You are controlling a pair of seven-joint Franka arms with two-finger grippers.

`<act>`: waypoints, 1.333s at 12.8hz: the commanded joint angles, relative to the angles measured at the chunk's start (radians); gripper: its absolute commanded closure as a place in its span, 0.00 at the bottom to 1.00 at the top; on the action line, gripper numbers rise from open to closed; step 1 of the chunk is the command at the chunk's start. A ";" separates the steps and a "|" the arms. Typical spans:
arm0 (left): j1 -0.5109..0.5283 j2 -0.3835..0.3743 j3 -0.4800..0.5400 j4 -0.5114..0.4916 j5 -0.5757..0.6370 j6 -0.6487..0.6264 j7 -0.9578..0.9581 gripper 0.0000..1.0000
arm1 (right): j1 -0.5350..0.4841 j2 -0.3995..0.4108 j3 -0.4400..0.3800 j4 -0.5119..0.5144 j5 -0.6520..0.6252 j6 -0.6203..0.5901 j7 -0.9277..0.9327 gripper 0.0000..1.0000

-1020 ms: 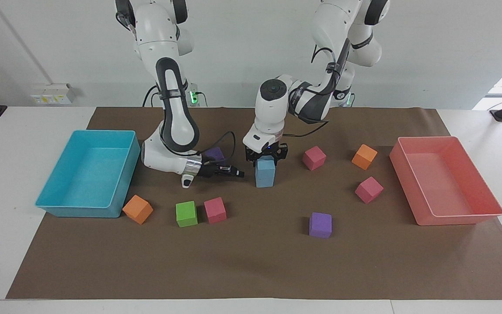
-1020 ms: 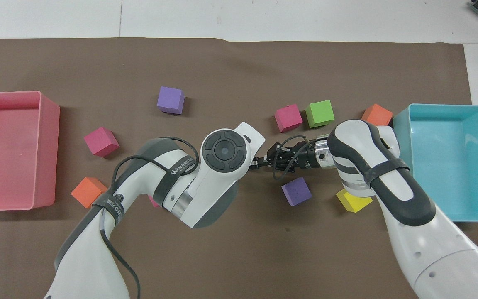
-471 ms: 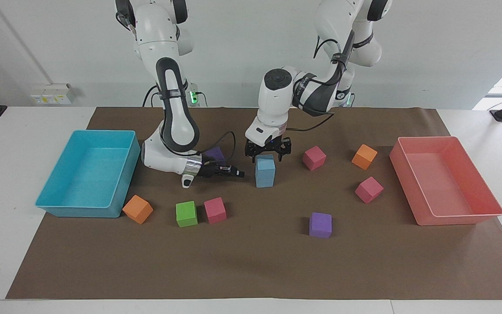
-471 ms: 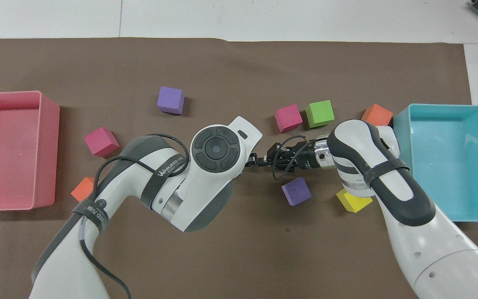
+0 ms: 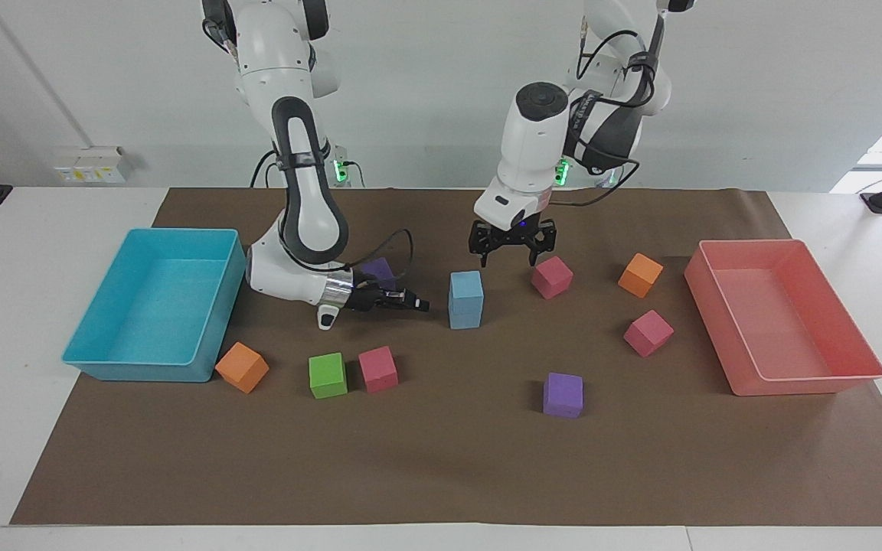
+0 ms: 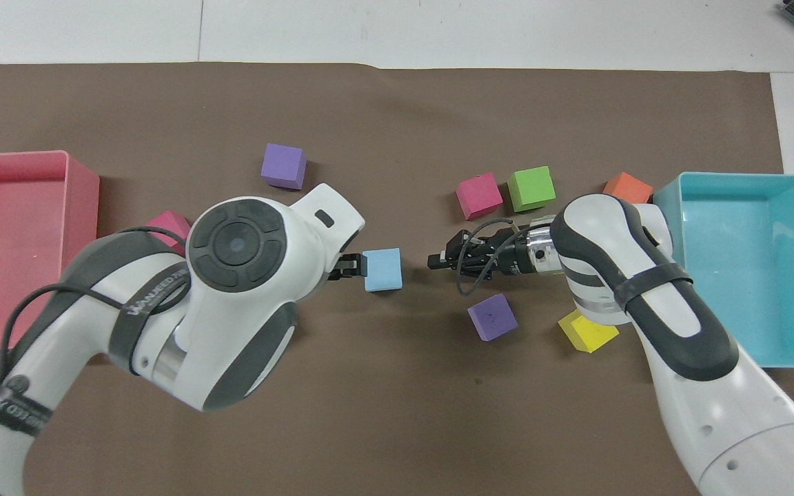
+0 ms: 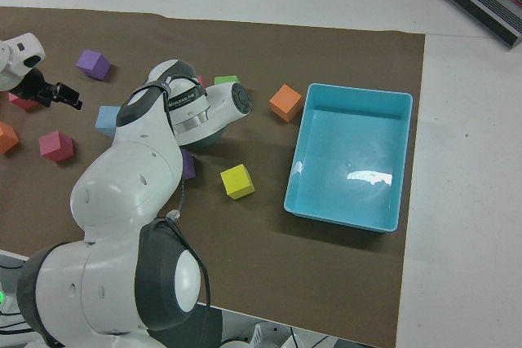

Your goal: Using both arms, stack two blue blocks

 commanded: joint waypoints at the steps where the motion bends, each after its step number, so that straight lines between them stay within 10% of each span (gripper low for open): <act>1: 0.099 -0.148 -0.007 -0.106 0.014 -0.078 0.156 0.00 | -0.023 -0.047 0.000 0.005 -0.085 0.008 -0.010 1.00; 6: 0.262 -0.202 -0.005 -0.088 0.014 -0.126 0.369 0.00 | -0.023 -0.082 -0.003 0.072 -0.492 0.087 0.077 0.97; 11: 0.395 -0.165 -0.004 0.089 0.006 -0.196 0.524 0.00 | -0.035 -0.154 -0.003 0.094 -0.898 0.073 0.201 0.52; 14: 0.421 -0.063 -0.002 0.305 -0.006 -0.382 0.589 0.00 | -0.077 -0.199 -0.003 0.094 -1.051 0.052 0.200 0.00; 17: 0.434 0.028 -0.007 0.455 -0.012 -0.460 0.589 0.00 | -0.116 -0.247 -0.005 0.097 -1.212 0.006 0.201 0.00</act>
